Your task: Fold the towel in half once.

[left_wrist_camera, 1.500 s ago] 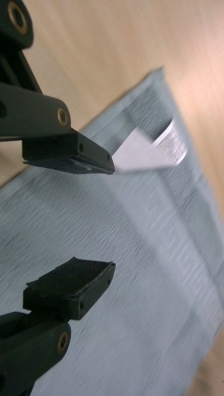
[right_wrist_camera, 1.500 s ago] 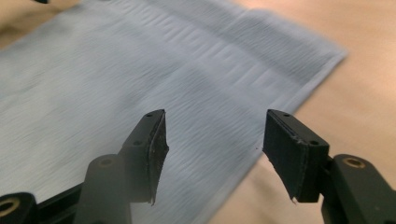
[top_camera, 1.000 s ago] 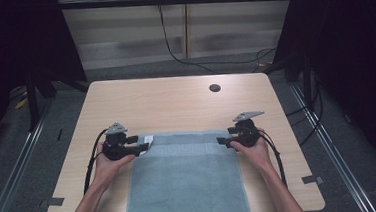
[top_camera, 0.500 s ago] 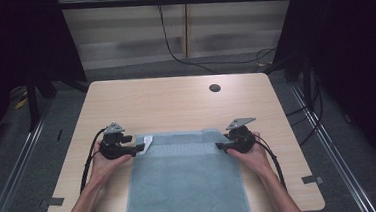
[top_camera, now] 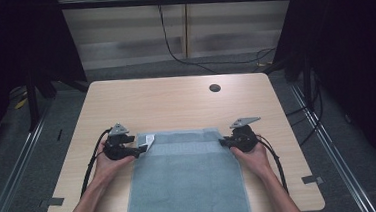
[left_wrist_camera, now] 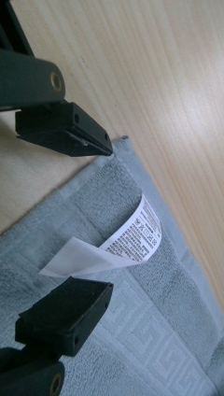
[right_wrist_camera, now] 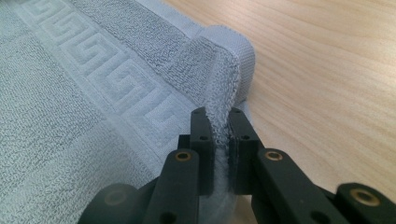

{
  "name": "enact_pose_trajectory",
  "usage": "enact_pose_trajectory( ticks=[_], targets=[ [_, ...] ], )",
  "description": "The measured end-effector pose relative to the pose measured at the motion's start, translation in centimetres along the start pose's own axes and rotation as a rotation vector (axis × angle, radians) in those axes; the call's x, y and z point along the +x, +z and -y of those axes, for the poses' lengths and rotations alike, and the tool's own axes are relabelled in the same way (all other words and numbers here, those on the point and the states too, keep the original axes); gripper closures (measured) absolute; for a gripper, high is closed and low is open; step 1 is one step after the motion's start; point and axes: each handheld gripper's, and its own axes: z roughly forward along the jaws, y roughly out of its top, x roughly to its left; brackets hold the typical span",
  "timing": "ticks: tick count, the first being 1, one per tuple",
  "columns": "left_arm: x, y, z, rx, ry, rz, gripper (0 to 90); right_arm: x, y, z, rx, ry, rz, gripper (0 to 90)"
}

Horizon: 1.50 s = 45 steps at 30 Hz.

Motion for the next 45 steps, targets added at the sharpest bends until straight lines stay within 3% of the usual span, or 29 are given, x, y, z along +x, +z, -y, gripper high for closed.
enact_pose_trajectory(
  ticks=[3,9,11,13,16,18,21,22,26,27,29,33,35,40,41,42,44,45],
  targets=[
    [-0.6,0.6,-0.1,0.019,0.026,0.018,28.2,0.0,0.0,0.0,0.001,0.003,-0.001,82.7],
    [-1.2,0.9,-0.1,0.041,0.05,-0.002,25.7,-0.1,0.0,0.1,-0.005,0.007,-0.016,82.7],
    [-1.7,0.9,-0.1,0.052,0.105,-0.015,33.4,-0.2,0.0,0.1,-0.009,0.012,-0.023,82.7],
    [-2.2,1.0,0.0,0.042,0.133,-0.013,37.1,0.0,0.0,0.1,-0.009,0.014,-0.023,82.7],
    [-2.5,0.8,0.0,0.041,0.14,0.015,49.7,0.2,0.1,0.1,-0.007,0.013,-0.026,82.8],
    [-2.5,0.7,0.0,0.04,0.139,0.037,63.0,0.3,0.1,0.1,-0.007,0.016,-0.033,82.8],
    [-2.5,0.7,0.2,0.026,0.091,0.07,77.1,0.4,0.1,0.1,-0.009,0.019,-0.048,82.8],
    [-2.3,0.7,0.3,0.025,0.041,0.101,82.2,0.4,0.1,0.1,-0.007,0.026,-0.052,83.0],
    [-1.9,0.4,0.2,0.026,0.009,0.128,83.2,0.2,-0.2,0.2,-0.016,0.044,-0.07,83.4],
    [-1.8,0.1,0.1,0.016,0.001,0.133,83.2,0.1,-0.7,-0.1,-0.048,0.065,-0.093,83.8],
    [-1.5,-0.5,-0.3,-0.023,-0.03,0.158,83.3,0.1,-1.1,-0.4,-0.062,0.064,-0.098,83.9],
    [-1.1,-1.8,-1.8,-0.106,-0.067,0.186,82.9,0.0,-2.7,-1.8,-0.148,0.073,-0.124,84.0],
    [-0.9,-2.2,-2.6,-0.133,-0.074,0.189,82.8,-0.2,-3.5,-2.5,-0.201,0.091,-0.142,84.0],
    [-0.7,-3.7,-5.5,-0.197,-0.064,0.184,83.1,-0.7,-5.6,-5.1,-0.246,0.069,-0.125,84.1],
    [-0.5,-4.4,-7.2,-0.231,-0.062,0.176,83.1,-0.8,-6.4,-6.3,-0.273,0.061,-0.122,84.1],
    [-0.5,-4.4,-7.2,-0.231,-0.062,0.176,83.1,-0.8,-6.4,-6.3,-0.273,0.061,-0.122,84.1],
    [-0.5,-5.2,-8.6,-0.271,-0.059,0.172,83.1,-1.2,-7.7,-8.1,-0.309,0.052,-0.113,84.2],
    [-0.5,-5.6,-9.3,-0.289,-0.058,0.171,83.1,-1.2,-7.7,-8.1,-0.309,0.052,-0.113,84.2]
  ],
)
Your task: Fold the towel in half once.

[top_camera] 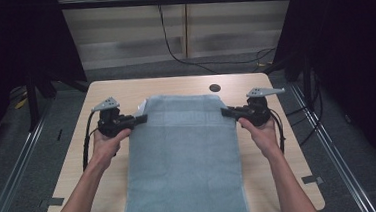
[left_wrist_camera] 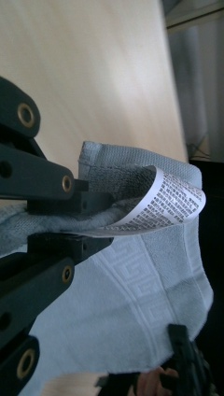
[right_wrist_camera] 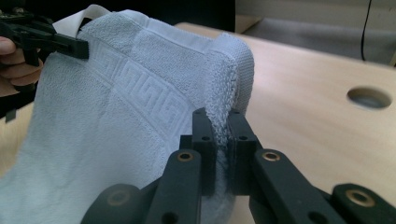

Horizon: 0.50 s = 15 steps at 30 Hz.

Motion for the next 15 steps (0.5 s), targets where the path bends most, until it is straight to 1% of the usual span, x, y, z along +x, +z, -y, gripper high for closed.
enact_pose_trajectory(
  ticks=[1,2,3,4,5,6,7,8,9,10,11,12,14,15],
  targets=[
    [-0.1,-0.1,-0.7,-0.013,0.001,-0.004,83.2,-0.4,-0.3,-1.3,-0.022,0.001,0.01,84.2],
    [-0.1,-0.1,-1.9,-0.021,0.018,-0.015,83.2,-0.6,-0.4,-1.8,-0.027,-0.005,0.018,84.2],
    [-0.1,-0.1,-1.9,-0.021,0.018,-0.015,83.3,-0.6,-0.4,-1.8,-0.027,-0.005,0.018,84.2],
    [0.0,-0.2,-2.8,-0.027,0.021,-0.023,83.3,-0.7,-0.5,-2.3,-0.029,-0.006,0.023,84.3],
    [0.1,-0.2,-3.4,-0.038,0.017,-0.023,83.4,-1.0,-0.6,-3.5,-0.04,-0.011,0.033,84.3],
    [0.2,-0.2,-4.0,-0.044,0.022,-0.027,83.4,-1.0,-0.6,-3.5,-0.04,-0.011,0.033,84.3],
    [0.4,-0.2,-4.7,-0.052,0.023,-0.035,83.5,-1.2,-0.7,-4.7,-0.05,-0.019,0.041,84.4],
    [0.5,-0.2,-5.1,-0.059,0.022,-0.042,83.5,-1.3,-0.8,-5.2,-0.058,-0.025,0.041,84.4],
    [0.7,-0.2,-5.9,-0.076,0.009,-0.044,83.5,-1.6,-0.9,-5.9,-0.069,-0.023,0.046,84.4],
    [0.8,-0.2,-6.4,-0.101,0.001,-0.046,83.5,-1.6,-0.9,-5.9,-0.069,-0.023,0.046,84.4],
    [0.7,-0.1,-7.1,-0.123,-0.005,-0.051,83.5,-1.9,-0.9,-6.4,-0.075,-0.015,0.051,84.5],
    [0.6,0.0,-7.7,-0.123,0.001,-0.046,83.6,-2.3,-1.0,-7.1,-0.078,-0.01,0.06,84.5],
    [0.3,0.2,-8.6,-0.127,0.018,-0.052,83.6,-2.5,-1.2,-8.2,-0.092,-0.014,0.079,84.7],
    [0.2,0.3,-9.0,-0.133,0.02,-0.051,83.6,-2.5,-1.3,-8.7,-0.102,-0.017,0.086,84.7]
  ],
)
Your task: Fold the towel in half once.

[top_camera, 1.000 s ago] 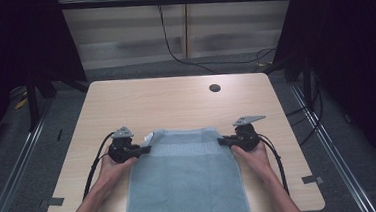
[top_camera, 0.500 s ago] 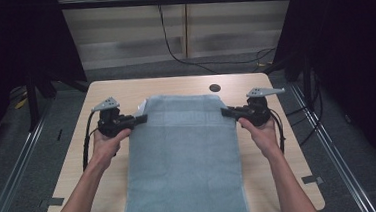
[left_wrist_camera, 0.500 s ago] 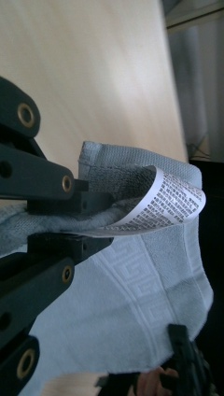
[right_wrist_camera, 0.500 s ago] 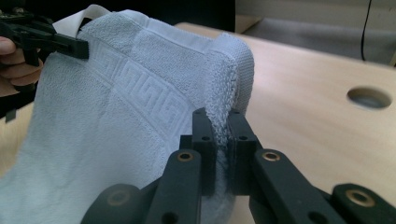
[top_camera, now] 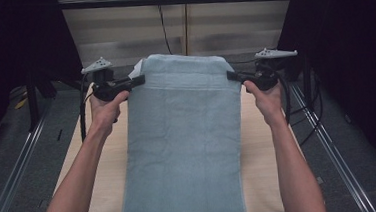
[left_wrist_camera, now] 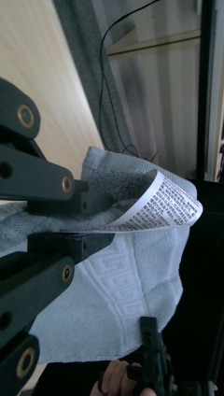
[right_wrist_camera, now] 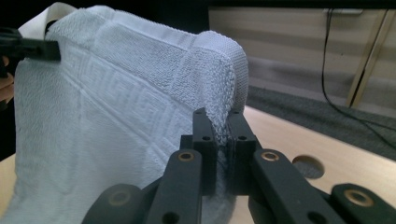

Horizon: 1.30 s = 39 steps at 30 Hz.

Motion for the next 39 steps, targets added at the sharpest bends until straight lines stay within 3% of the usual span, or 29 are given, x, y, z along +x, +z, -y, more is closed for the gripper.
enact_pose_trajectory(
  ticks=[3,4,6,10,12,13,14,16,18,19,22,25,28,29,32,34,36,39],
  targets=[
    [-0.4,-0.4,-0.5,-0.018,0.007,0.007,83.6,0.2,-0.6,-1.2,-0.034,-0.006,0.001,84.7],
    [-0.7,-0.7,-0.4,-0.01,0.024,0.009,83.6,0.7,-1.1,-1.1,-0.048,-0.017,-0.025,84.7],
    [-1.5,-1.5,0.2,0.011,0.067,0.019,83.6,1.0,-1.3,-0.9,-0.046,-0.021,-0.034,84.7],
    [-3.0,-3.7,2.0,0.03,0.108,0.039,83.5,2.9,-3.1,0.8,-0.036,-0.054,-0.073,84.7],
    [-3.7,-4.9,2.9,0.034,0.111,0.039,83.5,3.9,-4.1,1.7,-0.045,-0.062,-0.104,84.7],
    [-3.9,-5.5,3.4,0.034,0.103,0.051,83.5,5.1,-5.1,2.7,-0.051,-0.077,-0.133,84.6],
    [-4.1,-6.0,3.8,0.044,0.094,0.049,83.5,5.1,-5.1,2.7,-0.051,-0.077,-0.133,84.6],
    [-4.5,-6.9,5.0,0.05,0.1,0.056,83.5,6.9,-6.3,4.6,-0.042,-0.118,-0.169,84.6],
    [-5.1,-7.7,6.4,0.059,0.086,0.091,83.5,7.4,-6.6,5.3,-0.031,-0.126,-0.174,84.6],
    [-5.4,-8.0,7.1,0.077,0.097,0.087,83.5,8.2,-7.2,6.6,-0.011,-0.126,-0.194,84.6],
    [-6.6,-9.2,9.3,0.1,0.09,0.113,83.4,9.0,-7.7,7.9,0.009,-0.125,-0.207,84.6],
    [-7.5,-10.1,11.4,0.166,0.103,0.117,83.4,10.2,-8.5,10.1,0.034,-0.108,-0.238,84.5],
    [-8.0,-10.5,13.9,0.226,0.063,0.124,83.3,11.2,-8.7,12.8,0.093,-0.086,-0.247,84.5],
    [-8.1,-10.4,15.0,0.269,0.065,0.127,83.3,11.4,-8.7,13.9,0.115,-0.066,-0.252,84.5],
    [-8.2,-9.8,17.7,0.342,0.03,0.137,83.3,11.7,-8.0,17.3,0.228,-0.043,-0.229,84.5],
    [-8.3,-9.4,19.4,0.384,0.011,0.144,83.3,11.7,-7.7,19.1,0.275,-0.004,-0.23,84.5],
    [-8.3,-9.3,20.4,0.442,0.006,0.128,83.3,11.9,-7.3,21.0,0.329,0.028,-0.233,84.5],
    [-8.3,-8.8,22.2,0.506,-0.038,0.132,83.4,12.4,-6.8,23.0,0.404,0.047,-0.224,84.5]
  ],
)
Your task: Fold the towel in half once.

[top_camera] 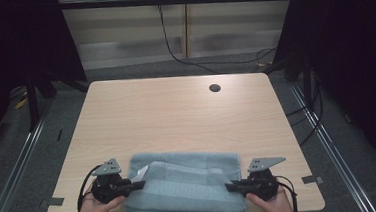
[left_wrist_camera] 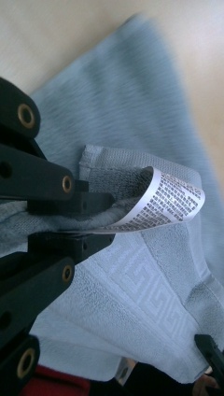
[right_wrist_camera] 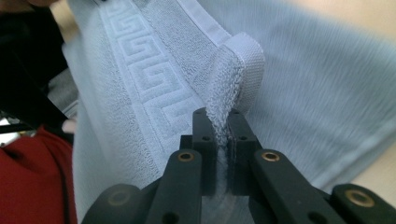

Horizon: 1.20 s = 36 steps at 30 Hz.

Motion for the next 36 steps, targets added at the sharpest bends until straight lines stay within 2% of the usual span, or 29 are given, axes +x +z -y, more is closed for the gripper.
enact_pose_trajectory(
  ticks=[2,6,9,13,14,15,17,19,22,24,27,28,30,31,36],
  targets=[
    [-0.1,0.6,0.6,0.029,0.002,0.001,83.4,0.1,0.5,0.5,0.039,-0.005,0.031,84.5],
    [0.5,1.2,0.5,0.009,-0.015,0.003,83.4,-0.7,1.3,0.2,0.057,-0.019,0.055,84.8],
    [1.5,1.7,0.1,-0.01,-0.028,-0.01,83.5,-1.4,2.0,-0.8,0.062,-0.038,0.107,85.0],
    [3.4,2.7,-1.5,-0.035,-0.038,-0.051,83.8,-3.4,3.0,-2.6,0.061,-0.033,0.138,85.0],
    [4.1,3.0,-2.1,-0.032,-0.043,-0.066,83.8,-4.0,3.3,-3.1,0.059,-0.024,0.14,85.0],
    [4.7,3.4,-2.8,-0.033,-0.054,-0.084,83.7,-5.4,3.9,-4.1,0.054,0.011,0.152,85.0],
    [5.8,4.2,-4.1,-0.034,-0.062,-0.107,83.8,-5.8,4.1,-4.6,0.053,0.026,0.156,85.0],
    [6.8,4.9,-5.3,-0.037,-0.053,-0.143,83.8,-7.0,4.7,-5.6,0.046,0.034,0.19,85.0],
    [8.3,5.7,-6.4,-0.055,-0.063,-0.164,83.8,-8.5,5.2,-6.6,0.038,0.057,0.203,85.0],
    [9.1,6.3,-7.1,-0.071,-0.074,-0.186,83.8,-9.4,5.6,-7.2,0.031,0.062,0.204,85.0],
    [10.0,7.0,-8.5,-0.055,-0.075,-0.219,83.8,-10.3,6.2,-8.6,0.058,0.042,0.234,85.0],
    [10.6,7.4,-9.0,-0.059,-0.084,-0.223,83.7,-11.1,6.6,-9.3,0.063,0.048,0.248,84.9],
    [11.0,7.5,-9.3,-0.062,-0.086,-0.226,83.7,-11.3,6.7,-9.6,0.062,0.044,0.257,84.9],
    [11.4,7.7,-9.5,-0.071,-0.102,-0.224,83.7,-11.8,6.9,-9.9,0.057,0.044,0.26,84.9],
    [12.2,7.9,-9.9,-0.085,-0.124,-0.227,83.7,-13.9,7.6,-11.0,0.03,0.067,0.252,84.9]
  ],
)
